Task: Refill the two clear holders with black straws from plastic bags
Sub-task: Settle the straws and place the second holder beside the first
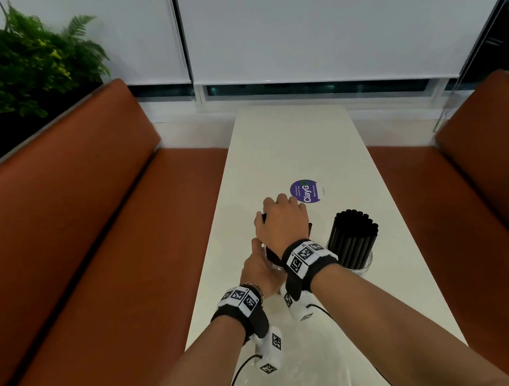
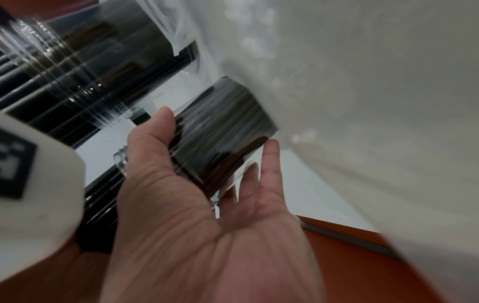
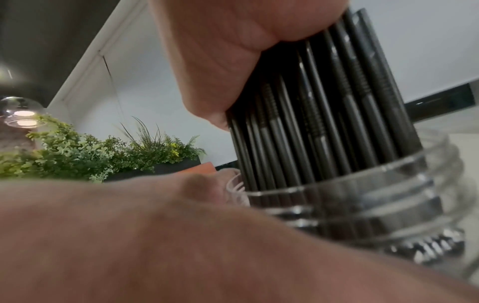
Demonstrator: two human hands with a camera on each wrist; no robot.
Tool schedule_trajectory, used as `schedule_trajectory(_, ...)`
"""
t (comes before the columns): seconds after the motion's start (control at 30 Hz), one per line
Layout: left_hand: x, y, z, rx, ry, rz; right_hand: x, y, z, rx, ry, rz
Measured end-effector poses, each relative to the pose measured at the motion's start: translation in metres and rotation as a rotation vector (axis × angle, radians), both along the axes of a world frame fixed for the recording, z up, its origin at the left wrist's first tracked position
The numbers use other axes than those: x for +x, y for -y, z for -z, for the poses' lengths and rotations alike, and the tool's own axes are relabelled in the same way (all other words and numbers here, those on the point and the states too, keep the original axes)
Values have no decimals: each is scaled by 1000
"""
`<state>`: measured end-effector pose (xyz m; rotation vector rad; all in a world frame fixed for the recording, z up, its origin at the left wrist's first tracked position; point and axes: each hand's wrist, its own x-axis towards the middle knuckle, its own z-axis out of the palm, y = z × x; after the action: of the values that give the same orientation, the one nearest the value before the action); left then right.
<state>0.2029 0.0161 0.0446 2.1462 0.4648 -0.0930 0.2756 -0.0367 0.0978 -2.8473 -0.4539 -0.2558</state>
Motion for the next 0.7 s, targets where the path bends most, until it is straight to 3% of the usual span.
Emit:
schedule_trajectory(0.47,5,2,5,-7,-24,-25,8,2,-2,-89,-44,-63)
schedule_trajectory(0.6,6,4,6,-2,-22,-35,4,6,-7,-28,-16,-62)
schedule_trajectory(0.7,6,3,10,8,-31,-26,-5,16,-13,131,49,-33)
